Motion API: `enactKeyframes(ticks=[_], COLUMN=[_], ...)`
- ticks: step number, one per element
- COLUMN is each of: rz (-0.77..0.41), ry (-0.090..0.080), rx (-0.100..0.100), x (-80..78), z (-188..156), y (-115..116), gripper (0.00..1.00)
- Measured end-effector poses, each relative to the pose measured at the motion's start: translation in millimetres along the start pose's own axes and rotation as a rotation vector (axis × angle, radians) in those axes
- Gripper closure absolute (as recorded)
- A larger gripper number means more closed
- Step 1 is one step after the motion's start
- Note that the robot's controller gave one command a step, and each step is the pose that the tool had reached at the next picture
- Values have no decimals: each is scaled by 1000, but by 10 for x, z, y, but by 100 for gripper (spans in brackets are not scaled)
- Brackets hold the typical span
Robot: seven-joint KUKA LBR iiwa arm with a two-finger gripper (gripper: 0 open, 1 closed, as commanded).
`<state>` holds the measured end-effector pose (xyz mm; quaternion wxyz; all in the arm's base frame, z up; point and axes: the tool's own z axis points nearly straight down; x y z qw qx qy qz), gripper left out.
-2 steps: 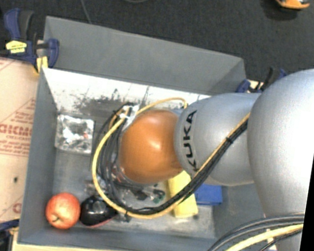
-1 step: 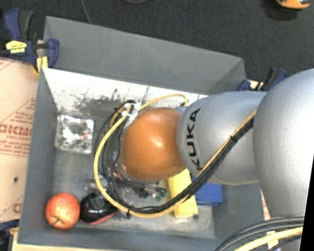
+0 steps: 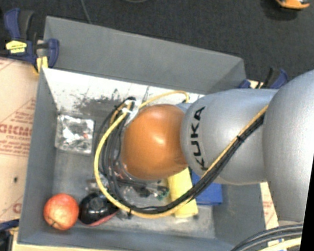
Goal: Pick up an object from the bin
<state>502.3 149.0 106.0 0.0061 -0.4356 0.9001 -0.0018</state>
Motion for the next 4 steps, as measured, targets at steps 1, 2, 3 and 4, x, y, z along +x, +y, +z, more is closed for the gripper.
enactKeyframes(ticks=[1, 2, 3, 4], rz=[-1, 7, 26, -27], ry=[-5, 6, -9, -6], rx=[2, -5, 5, 1], x=[-20, -12, -109, -187], z=[-124, -509, -804, -320], y=[-6, 52, 29, -18], gripper=[100, 100, 100, 100])
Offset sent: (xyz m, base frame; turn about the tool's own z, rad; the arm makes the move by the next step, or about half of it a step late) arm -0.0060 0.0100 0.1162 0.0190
